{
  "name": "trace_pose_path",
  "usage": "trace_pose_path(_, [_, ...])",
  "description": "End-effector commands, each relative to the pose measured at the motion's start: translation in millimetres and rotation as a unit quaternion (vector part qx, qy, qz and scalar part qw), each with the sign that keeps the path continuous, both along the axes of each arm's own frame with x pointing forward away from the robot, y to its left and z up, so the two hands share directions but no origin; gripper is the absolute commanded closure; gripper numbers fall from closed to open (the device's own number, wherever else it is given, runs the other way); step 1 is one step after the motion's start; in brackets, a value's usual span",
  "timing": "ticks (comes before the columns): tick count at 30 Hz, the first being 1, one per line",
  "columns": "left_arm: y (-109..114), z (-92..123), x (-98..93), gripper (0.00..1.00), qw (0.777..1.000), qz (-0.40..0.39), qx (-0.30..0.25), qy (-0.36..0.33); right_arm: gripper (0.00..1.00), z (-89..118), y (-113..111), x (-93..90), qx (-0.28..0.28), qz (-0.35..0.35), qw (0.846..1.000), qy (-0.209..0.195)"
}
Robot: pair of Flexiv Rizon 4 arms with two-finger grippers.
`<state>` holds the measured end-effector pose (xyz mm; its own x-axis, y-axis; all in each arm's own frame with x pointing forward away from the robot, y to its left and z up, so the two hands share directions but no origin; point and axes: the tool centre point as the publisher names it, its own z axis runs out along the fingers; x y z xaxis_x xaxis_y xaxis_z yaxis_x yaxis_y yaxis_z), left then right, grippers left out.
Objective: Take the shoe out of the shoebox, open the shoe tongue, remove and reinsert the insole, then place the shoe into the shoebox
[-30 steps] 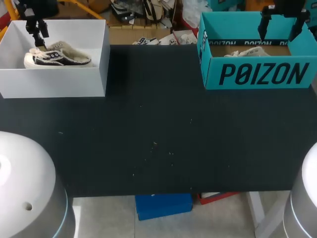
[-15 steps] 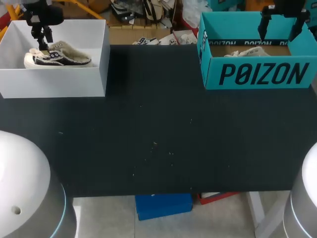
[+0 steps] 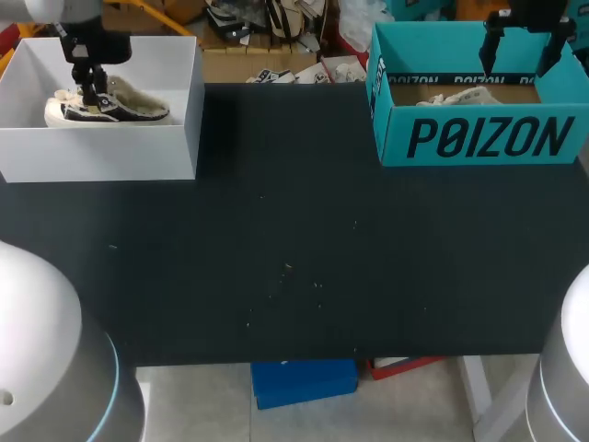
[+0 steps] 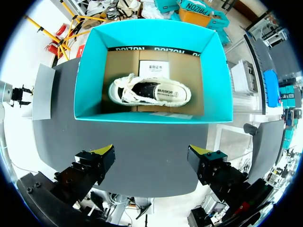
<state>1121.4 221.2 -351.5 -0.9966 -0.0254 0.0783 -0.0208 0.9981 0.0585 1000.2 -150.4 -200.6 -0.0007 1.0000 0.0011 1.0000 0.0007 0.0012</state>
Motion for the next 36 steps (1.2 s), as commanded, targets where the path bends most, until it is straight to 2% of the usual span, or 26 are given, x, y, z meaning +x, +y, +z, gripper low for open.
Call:
trace_pose_path(1, [-0.9,-14.1,9.0,0.37,1.0,-0.003,0.004,0.017,0.0,0.1,0.1,-0.1,0.0,0.0,1.0,0.0])
trace_pose_path(7, [-3.3,-30.6,12.2,0.42,0.999,-0.005,0.01,0.031,0.0,0.1,0.1,-0.1,0.0,0.0,1.0,0.0])
trace_pose_path(10, [-5.3,-37.6,13.8,0.49,0.999,-0.005,0.01,0.036,0.0,0.1,0.1,-0.1,0.0,0.0,1.0,0.0])
trace_pose_path(14, [-5.2,-48.8,14.9,0.5,0.999,0.0,0.012,0.045,0.0,0.1,0.1,-0.1,0.0,0.0,1.0,0.0])
trace_pose_path(21, [-6.3,-56.1,15.6,0.59,0.999,0.0,0.017,0.047,0.0,0.1,0.1,-0.1,0.0,0.0,1.0,0.0])
trace_pose_path(22, [-6.4,-58.7,16.5,0.64,0.999,0.0,0.017,0.047,0.0,0.1,0.1,-0.1,0.0,0.0,1.0,0.0])
trace_pose_path(24, [-6.4,-59.3,16.6,0.81,0.999,0.001,0.019,0.046,0.0,0.1,0.1,-0.1,0.0,0.0,1.0,0.0])
trace_pose_path(25, [-6.4,-59.4,16.6,0.94,0.999,0.002,0.02,0.046,0.0,0.1,0.1,-0.1,0.0,0.0,1.0,0.0])
trace_pose_path(26, [-6.4,-59.6,16.5,1.0,0.999,0.003,0.018,0.045,0.0,0.1,0.1,-0.1,0.0,0.0,1.0,0.0])
trace_pose_path(30, [-5.8,-58.0,16.7,1.0,0.999,0.004,0.012,0.042,0.0,0.1,0.1,-0.1,0.0,0.0,1.0,0.0])
trace_pose_path(36, [-4.1,-41.3,14.0,1.0,1.0,0.001,0.003,0.031,0.0,0.1,0.1,-0.1,0.0,0.0,1.0,0.0])
